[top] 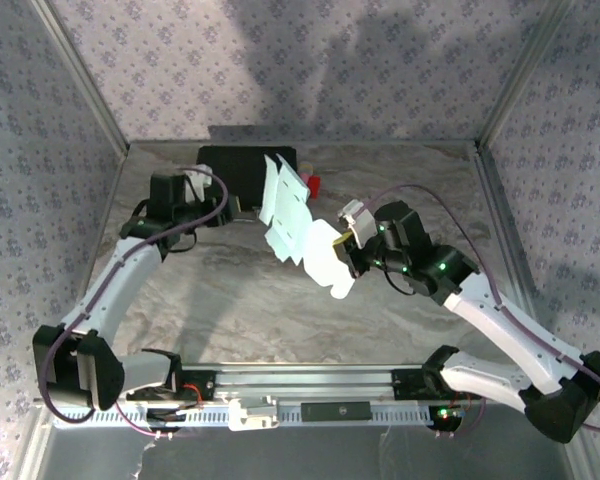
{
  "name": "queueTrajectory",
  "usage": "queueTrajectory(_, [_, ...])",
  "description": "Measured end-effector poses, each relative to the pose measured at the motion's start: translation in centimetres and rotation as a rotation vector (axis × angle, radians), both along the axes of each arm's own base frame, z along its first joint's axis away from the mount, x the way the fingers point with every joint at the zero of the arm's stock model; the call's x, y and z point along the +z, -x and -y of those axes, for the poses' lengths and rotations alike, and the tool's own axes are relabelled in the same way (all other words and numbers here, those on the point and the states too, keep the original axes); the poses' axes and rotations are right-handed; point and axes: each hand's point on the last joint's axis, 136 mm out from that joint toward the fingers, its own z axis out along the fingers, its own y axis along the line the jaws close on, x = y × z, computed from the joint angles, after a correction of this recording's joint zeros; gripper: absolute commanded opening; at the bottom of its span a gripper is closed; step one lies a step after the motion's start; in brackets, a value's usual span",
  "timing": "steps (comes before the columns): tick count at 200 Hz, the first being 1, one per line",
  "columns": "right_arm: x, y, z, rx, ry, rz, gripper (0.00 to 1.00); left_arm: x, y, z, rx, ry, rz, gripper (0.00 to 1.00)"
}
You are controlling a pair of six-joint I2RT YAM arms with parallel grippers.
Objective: Fold the paper box
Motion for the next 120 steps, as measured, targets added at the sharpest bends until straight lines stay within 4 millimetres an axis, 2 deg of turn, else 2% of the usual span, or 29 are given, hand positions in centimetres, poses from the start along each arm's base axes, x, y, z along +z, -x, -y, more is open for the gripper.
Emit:
queueTrajectory(23, [0.1, 0.6, 0.1, 0.031, -0.010, -0.029, 0.00, -0.5, 0.6, 0.4, -0.095, 0.036, 0.135, 0.73])
queueTrajectory(43, [0.3, 1.0, 0.5, 0.044, -0.024, -0.048, 0.00, -0.2, 0.7, 0.8, -0.177, 0.077, 0.221, 0.73])
queueTrajectory(83, [1.4, 0.9, 1.2, 0.056, -0.052, -0.063, 0.00, 3.0, -1.6, 3.4, -0.398, 0.153, 0.283, 0.73])
queueTrajectory(100, [1.8, 1.0, 1.2, 0.071, -0.066, -0.066, 0.00, 4.3, -1.8, 4.4, -0.487, 0.162, 0.312, 0.73])
queueTrajectory(120, [2.1, 1.2, 1.1, 0.090, -0.082, -0.075, 0.00, 4.7, -1.8, 5.1, -0.557, 0.158, 0.320, 0.73])
